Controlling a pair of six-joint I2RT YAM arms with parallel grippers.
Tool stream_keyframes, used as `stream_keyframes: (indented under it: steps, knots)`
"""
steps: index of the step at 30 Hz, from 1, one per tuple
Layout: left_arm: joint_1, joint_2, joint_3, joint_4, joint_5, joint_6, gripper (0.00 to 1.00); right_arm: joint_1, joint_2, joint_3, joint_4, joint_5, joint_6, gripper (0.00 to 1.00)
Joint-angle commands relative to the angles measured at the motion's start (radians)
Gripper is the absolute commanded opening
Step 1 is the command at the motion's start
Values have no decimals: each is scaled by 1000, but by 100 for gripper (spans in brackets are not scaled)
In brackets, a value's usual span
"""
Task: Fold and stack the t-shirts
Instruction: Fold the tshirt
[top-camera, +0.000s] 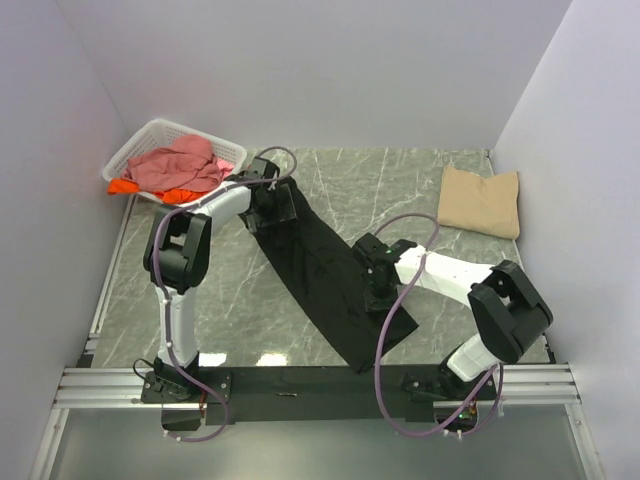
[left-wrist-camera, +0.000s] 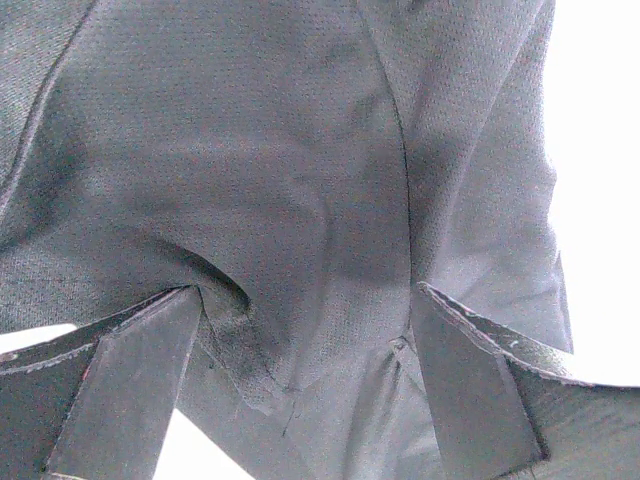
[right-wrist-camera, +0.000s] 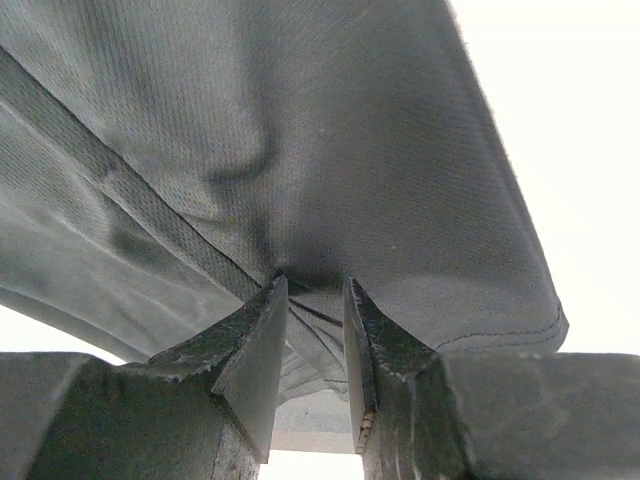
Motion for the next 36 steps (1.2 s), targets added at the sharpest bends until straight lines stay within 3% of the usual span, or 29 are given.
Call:
stream_keyframes:
  steps: [1,14,24,36]
  knots:
    - [-1,97,17,29,2,35,93,33,22,-2,22,-23,20,36]
    - [-6,349,365,-46,68,143,92,174,173,99,62,-123,82,35]
    - [-6,444,510,-31,122,138,93,193,271,271,59,-173,72,35]
    - [-7,475,584,-12,141,158,94,190,319,340,57,-207,46,36]
